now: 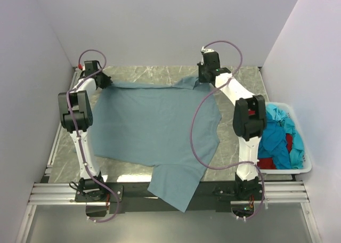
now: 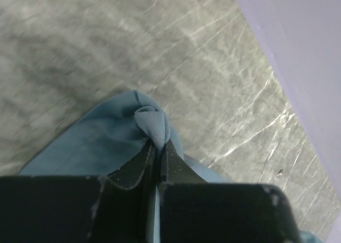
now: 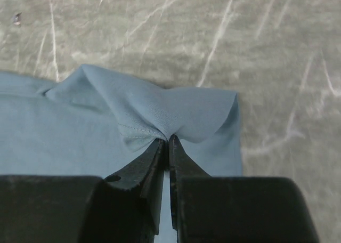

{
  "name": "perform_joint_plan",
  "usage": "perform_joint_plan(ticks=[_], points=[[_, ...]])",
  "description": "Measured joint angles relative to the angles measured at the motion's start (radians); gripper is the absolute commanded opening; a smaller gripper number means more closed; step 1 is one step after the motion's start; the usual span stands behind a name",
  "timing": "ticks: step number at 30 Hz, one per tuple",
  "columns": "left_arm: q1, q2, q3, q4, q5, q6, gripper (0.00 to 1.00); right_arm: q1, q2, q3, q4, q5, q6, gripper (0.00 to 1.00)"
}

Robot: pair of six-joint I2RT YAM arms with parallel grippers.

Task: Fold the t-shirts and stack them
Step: Fold the tshirt

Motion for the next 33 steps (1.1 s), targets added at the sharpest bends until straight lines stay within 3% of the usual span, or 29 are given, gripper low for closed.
perform_joint_plan(ticks=[14,33], points=[[0.029,-0.146,-0.05,-0.113,0.041,0.063,0.0,0.032,-0.341,-0.346,-0.079,0.004,0.091,0.11],[0.047,-0.238,-0.137,-0.294,0.044,0.183,0.0,0.179,-0.633,-0.522,-0.353,0.103,0.267,0.14]])
